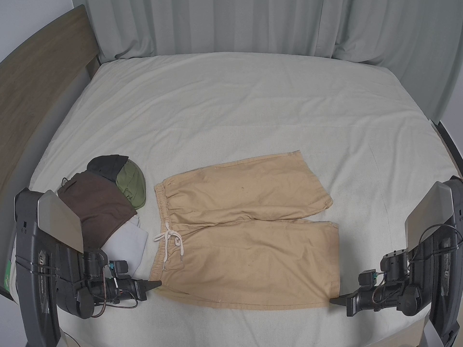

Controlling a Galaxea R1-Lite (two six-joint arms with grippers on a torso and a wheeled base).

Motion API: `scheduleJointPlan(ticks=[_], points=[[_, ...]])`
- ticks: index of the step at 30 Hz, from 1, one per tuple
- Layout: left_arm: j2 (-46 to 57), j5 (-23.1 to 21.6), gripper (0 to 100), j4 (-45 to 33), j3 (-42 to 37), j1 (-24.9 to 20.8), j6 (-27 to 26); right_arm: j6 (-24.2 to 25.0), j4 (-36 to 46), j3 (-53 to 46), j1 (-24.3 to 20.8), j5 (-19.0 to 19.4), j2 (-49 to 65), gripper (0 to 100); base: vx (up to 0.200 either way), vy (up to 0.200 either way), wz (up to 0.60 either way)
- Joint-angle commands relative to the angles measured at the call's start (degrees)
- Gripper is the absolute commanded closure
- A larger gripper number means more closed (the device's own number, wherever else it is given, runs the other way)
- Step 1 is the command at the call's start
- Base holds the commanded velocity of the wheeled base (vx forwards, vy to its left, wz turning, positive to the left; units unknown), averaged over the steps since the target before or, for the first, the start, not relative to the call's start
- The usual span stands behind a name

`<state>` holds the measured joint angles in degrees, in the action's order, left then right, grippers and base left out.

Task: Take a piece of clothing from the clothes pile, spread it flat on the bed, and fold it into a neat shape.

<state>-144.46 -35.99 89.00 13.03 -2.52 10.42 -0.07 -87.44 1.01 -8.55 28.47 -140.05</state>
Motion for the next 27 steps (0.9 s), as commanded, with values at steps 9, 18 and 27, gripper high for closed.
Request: scheduleJointPlan(ticks=[9,18,27], points=[[-0.21,-1.72,100,-0.06,-1.52,0.15,-4.71,-4.85,7.9,-1.01,0.99,1.51,3.02,100,0.0,0.0,0.0],[0.05,-2.16,100,0.03,-1.43,0.41,-6.2,-4.76,6.06,-1.01,0.99,1.68,3.11,100,0.0,0.0,0.0],[3.13,-3.21,100,0.03,0.5,-0.03,-2.69,-1.33,-1.06,-1.01,0.2,3.88,4.34,100,0.0,0.0,0.0]])
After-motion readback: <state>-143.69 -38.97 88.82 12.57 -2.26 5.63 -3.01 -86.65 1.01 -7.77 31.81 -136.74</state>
